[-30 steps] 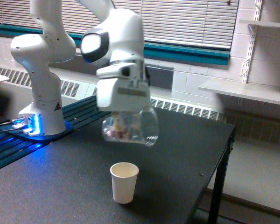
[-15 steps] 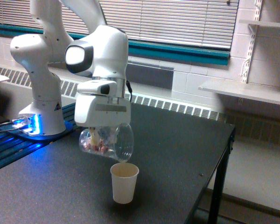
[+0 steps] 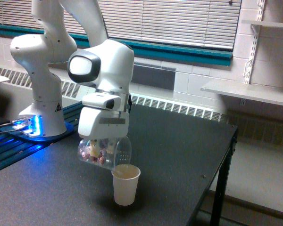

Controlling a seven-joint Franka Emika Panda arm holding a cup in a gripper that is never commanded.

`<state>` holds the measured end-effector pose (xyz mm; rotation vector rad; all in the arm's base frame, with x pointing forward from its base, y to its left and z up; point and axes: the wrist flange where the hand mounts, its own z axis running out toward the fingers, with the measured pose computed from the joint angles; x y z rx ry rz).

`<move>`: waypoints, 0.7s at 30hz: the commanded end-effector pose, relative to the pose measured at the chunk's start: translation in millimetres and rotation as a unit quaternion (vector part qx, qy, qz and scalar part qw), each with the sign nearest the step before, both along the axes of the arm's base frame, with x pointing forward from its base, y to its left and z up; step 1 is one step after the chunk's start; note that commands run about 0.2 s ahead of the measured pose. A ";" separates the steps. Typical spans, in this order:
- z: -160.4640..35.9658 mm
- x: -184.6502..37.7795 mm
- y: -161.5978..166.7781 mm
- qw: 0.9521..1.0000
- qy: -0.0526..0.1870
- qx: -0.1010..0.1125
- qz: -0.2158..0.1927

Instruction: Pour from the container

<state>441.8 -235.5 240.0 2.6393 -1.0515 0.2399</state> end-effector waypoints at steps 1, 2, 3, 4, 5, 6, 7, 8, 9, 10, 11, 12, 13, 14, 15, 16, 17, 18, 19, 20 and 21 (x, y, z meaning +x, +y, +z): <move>-1.9 4.9 8.3 1.000 0.005 -0.008 -0.006; -1.4 5.4 8.8 1.000 0.005 -0.010 -0.005; -1.1 5.8 9.4 1.000 0.007 -0.011 -0.004; -0.5 6.3 9.8 1.000 0.007 -0.013 -0.003; 0.5 6.8 10.2 1.000 0.008 -0.015 -0.003; 1.4 7.3 10.6 1.000 0.008 -0.016 -0.002; 2.5 7.8 10.9 1.000 0.010 -0.018 0.000; 3.6 8.1 11.1 1.000 0.010 -0.019 0.000; 4.7 8.3 11.2 1.000 0.011 -0.022 0.000; 6.0 8.5 11.5 1.000 0.013 -0.024 0.001; 7.1 8.8 12.0 1.000 0.016 -0.027 0.002; 7.9 8.7 12.1 0.999 0.017 -0.028 0.003; 8.6 8.6 12.4 0.999 0.018 -0.030 0.004; 9.2 8.6 12.7 0.999 0.019 -0.031 0.005; 9.9 8.4 12.9 0.999 0.021 -0.034 0.005; 10.3 8.2 13.1 0.999 0.023 -0.035 0.006; 10.7 8.0 13.4 0.999 0.024 -0.037 0.007; 11.4 8.0 13.7 0.999 0.026 -0.040 0.008; 11.4 7.7 14.0 0.999 0.028 -0.041 0.009; 11.4 7.1 14.1 0.999 0.029 -0.042 0.009; 11.7 6.7 14.4 0.998 0.031 -0.044 0.010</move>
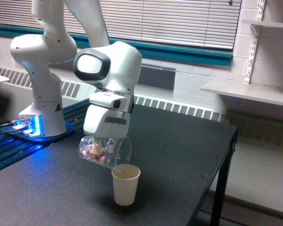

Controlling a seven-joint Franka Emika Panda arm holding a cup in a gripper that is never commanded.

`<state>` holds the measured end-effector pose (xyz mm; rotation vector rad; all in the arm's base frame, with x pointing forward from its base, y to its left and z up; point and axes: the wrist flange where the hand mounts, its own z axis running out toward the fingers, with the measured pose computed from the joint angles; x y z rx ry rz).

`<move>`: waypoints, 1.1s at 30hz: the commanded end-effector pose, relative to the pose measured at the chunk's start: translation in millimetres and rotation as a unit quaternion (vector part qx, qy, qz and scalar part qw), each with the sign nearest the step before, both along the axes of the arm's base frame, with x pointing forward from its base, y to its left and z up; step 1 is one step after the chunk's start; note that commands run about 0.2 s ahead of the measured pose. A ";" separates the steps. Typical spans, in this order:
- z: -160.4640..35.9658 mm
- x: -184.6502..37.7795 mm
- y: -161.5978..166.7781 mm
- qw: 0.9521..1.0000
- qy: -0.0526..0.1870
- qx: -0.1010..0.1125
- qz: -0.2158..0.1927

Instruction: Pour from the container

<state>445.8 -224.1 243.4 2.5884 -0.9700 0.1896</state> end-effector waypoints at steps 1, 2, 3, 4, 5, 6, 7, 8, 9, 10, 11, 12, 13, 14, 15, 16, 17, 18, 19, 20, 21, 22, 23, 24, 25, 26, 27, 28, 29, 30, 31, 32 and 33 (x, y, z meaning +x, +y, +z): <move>8.5 2.7 3.6 1.000 0.001 -0.015 -0.002; 9.2 3.0 4.1 1.000 0.003 -0.017 -0.001; 9.4 2.9 4.4 1.000 0.005 -0.019 0.000; 9.5 2.7 4.7 1.000 0.007 -0.021 0.001; 10.3 3.2 5.2 1.000 0.009 -0.024 0.003; 11.1 3.9 5.9 1.000 0.012 -0.027 0.005; 11.3 4.0 6.3 0.999 0.014 -0.028 0.006; 11.3 3.9 6.4 0.999 0.015 -0.030 0.007; 11.1 3.5 6.7 0.999 0.016 -0.031 0.008; 11.0 3.3 7.0 0.999 0.018 -0.033 0.009; 10.6 2.8 7.1 0.999 0.020 -0.034 0.009; 9.6 1.9 7.2 0.999 0.021 -0.034 0.009; 8.6 1.0 7.2 0.999 0.023 -0.034 0.009; 8.1 0.4 7.3 0.999 0.024 -0.036 0.010; 7.7 0.1 7.6 0.999 0.026 -0.037 0.010; 7.1 -0.1 8.1 0.999 0.028 -0.037 0.011; 6.3 -0.5 8.4 0.999 0.029 -0.037 0.012; 6.0 -0.6 8.7 0.999 0.030 -0.038 0.012; 6.0 -0.2 9.4 0.999 0.030 -0.039 0.013; 5.9 0.2 10.0 0.999 0.031 -0.040 0.015; 5.8 0.4 10.4 0.999 0.032 -0.040 0.015; 6.1 1.1 11.1 0.998 0.032 -0.042 0.017; 6.4 1.8 11.9 0.998 0.032 -0.043 0.019; 6.5 2.2 12.5 0.998 0.033 -0.044 0.020; 6.1 2.1 12.9 0.998 0.034 -0.044 0.020; 5.9 2.1 13.3 0.998 0.034 -0.044 0.021; 6.2 2.6 13.9 0.998 0.034 -0.045 0.022; 6.0 2.4 14.2 0.998 0.034 -0.046 0.022; 5.5 2.1 14.6 0.998 0.035 -0.046 0.023; 5.5 2.3 15.2 0.998 0.035 -0.046 0.024; 5.4 2.5 15.9 0.998 0.035 -0.047 0.025; 5.1 2.6 16.6 0.998 0.036 -0.047 0.026; 4.8 2.7 17.2 0.998 0.037 -0.047 0.027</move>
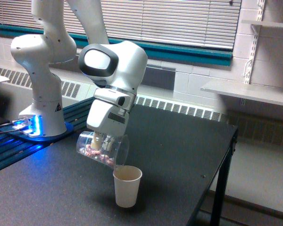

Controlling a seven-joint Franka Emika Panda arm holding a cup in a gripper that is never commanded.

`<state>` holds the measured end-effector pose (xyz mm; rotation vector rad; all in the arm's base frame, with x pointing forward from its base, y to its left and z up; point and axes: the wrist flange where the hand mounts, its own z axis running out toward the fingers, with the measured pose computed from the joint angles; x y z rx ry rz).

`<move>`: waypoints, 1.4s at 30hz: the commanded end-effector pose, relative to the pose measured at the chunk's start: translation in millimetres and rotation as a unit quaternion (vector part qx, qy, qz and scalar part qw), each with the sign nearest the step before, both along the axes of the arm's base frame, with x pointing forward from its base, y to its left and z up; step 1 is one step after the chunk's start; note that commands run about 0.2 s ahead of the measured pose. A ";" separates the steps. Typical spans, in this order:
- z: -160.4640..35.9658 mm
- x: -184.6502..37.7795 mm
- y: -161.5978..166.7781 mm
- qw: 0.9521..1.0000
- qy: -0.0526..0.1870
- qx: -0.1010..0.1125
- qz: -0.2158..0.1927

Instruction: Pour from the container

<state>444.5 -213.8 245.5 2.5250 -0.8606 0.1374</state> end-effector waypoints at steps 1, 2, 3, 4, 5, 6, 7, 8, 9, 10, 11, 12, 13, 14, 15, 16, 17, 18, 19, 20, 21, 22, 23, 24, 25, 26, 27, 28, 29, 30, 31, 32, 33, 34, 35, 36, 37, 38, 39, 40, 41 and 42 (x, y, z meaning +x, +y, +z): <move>2.6 4.2 7.5 1.000 -0.001 -0.007 0.006; 2.3 4.3 7.9 1.000 0.000 -0.007 0.007; 2.2 4.4 8.3 1.000 0.000 -0.007 0.008; 2.3 4.9 8.7 1.000 0.001 -0.008 0.008; 2.8 5.6 9.4 1.000 0.000 -0.009 0.010; 3.2 6.2 9.9 1.000 0.001 -0.010 0.010; 3.4 6.7 10.4 1.000 0.001 -0.010 0.011; 3.7 7.6 11.2 1.000 0.002 -0.011 0.013; 4.2 8.7 12.0 1.000 0.002 -0.012 0.015; 4.6 9.5 12.5 1.000 0.003 -0.012 0.016; 4.8 10.1 12.9 1.000 0.003 -0.012 0.017; 5.0 10.6 13.1 1.000 0.003 -0.013 0.017; 5.5 11.4 13.7 1.000 0.004 -0.014 0.019; 5.9 12.3 14.2 1.000 0.005 -0.015 0.021; 6.1 13.0 14.5 1.000 0.006 -0.015 0.021; 6.3 13.7 14.6 1.000 0.006 -0.015 0.023; 7.4 15.2 15.4 0.999 0.007 -0.018 0.025; 8.1 16.5 16.1 0.999 0.010 -0.020 0.027; 7.8 17.5 16.6 0.999 0.015 -0.019 0.029; 7.0 18.2 16.5 0.999 0.018 -0.018 0.030; 6.2 19.0 16.4 0.999 0.021 -0.017 0.030; 6.6 20.9 16.8 0.999 0.022 -0.019 0.032; 7.4 23.2 17.6 0.999 0.023 -0.022 0.035; 7.4 24.7 17.9 0.999 0.024 -0.023 0.037; 7.1 25.7 17.7 0.999 0.025 -0.023 0.038; 6.9 26.6 17.5 0.999 0.026 -0.024 0.038; 6.8 27.5 17.5 0.999 0.027 -0.025 0.040; 6.6 28.3 17.6 0.998 0.027 -0.027 0.041; 6.3 28.8 17.7 0.998 0.029 -0.028 0.042; 5.9 29.2 17.9 0.998 0.030 -0.030 0.044; 5.2 29.6 18.5 0.998 0.033 -0.031 0.046; 4.2 29.6 18.9 0.998 0.036 -0.032 0.048; 2.8 29.5 18.9 0.998 0.040 -0.032 0.049; 1.9 29.7 19.1 0.997 0.043 -0.033 0.051; 1.3 30.2 19.3 0.997 0.045 -0.034 0.053; 0.5 30.7 19.6 0.997 0.048 -0.035 0.055; -0.4 31.0 19.6 0.996 0.051 -0.035 0.057; -0.8 31.7 19.7 0.996 0.053 -0.037 0.058; -0.4 32.9 20.3 0.996 0.055 -0.040 0.061; -0.3 33.9 20.7 0.996 0.056 -0.042 0.063; -0.4 34.3 20.4 0.995 0.059 -0.042 0.065; -0.3 34.9 20.0 0.995 0.061 -0.043 0.066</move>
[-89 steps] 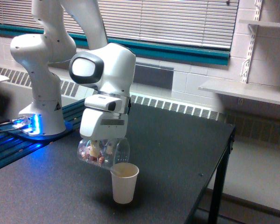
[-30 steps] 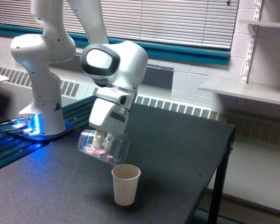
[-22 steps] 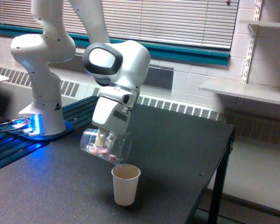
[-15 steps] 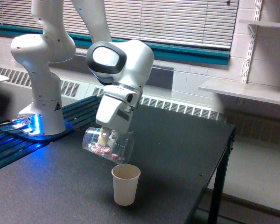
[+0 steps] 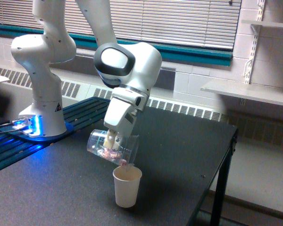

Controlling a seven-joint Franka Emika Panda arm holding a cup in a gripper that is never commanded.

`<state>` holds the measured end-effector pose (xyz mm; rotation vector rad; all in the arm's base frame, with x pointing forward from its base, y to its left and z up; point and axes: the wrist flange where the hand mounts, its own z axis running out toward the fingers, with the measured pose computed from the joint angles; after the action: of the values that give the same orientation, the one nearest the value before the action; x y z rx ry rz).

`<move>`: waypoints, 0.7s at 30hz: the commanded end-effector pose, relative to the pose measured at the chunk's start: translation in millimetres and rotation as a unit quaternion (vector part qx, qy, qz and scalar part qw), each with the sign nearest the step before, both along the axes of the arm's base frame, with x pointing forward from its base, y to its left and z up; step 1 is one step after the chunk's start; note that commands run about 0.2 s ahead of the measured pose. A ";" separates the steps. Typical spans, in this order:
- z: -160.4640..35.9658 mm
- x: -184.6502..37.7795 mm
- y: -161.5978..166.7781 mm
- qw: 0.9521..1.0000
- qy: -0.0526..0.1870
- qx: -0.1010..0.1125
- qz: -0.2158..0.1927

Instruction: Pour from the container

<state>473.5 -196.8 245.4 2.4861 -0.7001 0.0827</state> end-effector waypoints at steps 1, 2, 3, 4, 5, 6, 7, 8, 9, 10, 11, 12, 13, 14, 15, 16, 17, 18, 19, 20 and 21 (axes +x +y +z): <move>0.4 6.8 2.7 0.999 0.018 -0.011 0.024; 1.2 7.7 2.5 0.999 0.019 -0.012 0.025; 2.0 8.5 1.9 0.999 0.020 -0.014 0.026; 2.9 8.9 0.9 0.999 0.020 -0.015 0.026; 4.0 9.3 -0.2 0.999 0.020 -0.017 0.026; 4.9 9.5 -1.0 0.999 0.020 -0.018 0.026; 5.8 10.0 -1.6 0.999 0.021 -0.019 0.027; 6.9 10.3 -2.5 0.999 0.020 -0.020 0.027; 7.8 10.4 -3.2 0.999 0.020 -0.021 0.027; 8.5 10.5 -3.6 0.999 0.020 -0.022 0.027; 9.0 10.6 -3.9 0.999 0.021 -0.023 0.028; 9.5 10.5 -4.4 0.999 0.021 -0.024 0.028; 9.6 10.2 -4.8 0.999 0.021 -0.024 0.028; 9.7 10.0 -4.9 0.999 0.022 -0.024 0.028; 9.7 9.9 -5.1 0.999 0.023 -0.024 0.029; 9.6 9.6 -5.6 0.999 0.024 -0.023 0.028; 9.4 9.2 -6.0 0.999 0.023 -0.023 0.027; 9.3 8.9 -6.2 0.999 0.023 -0.023 0.028; 9.1 8.8 -6.3 0.999 0.024 -0.023 0.028; 8.8 8.6 -6.6 0.999 0.025 -0.023 0.028; 8.5 8.2 -6.8 0.999 0.025 -0.023 0.028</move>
<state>481.8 -201.3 250.6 2.4600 -0.6289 0.0613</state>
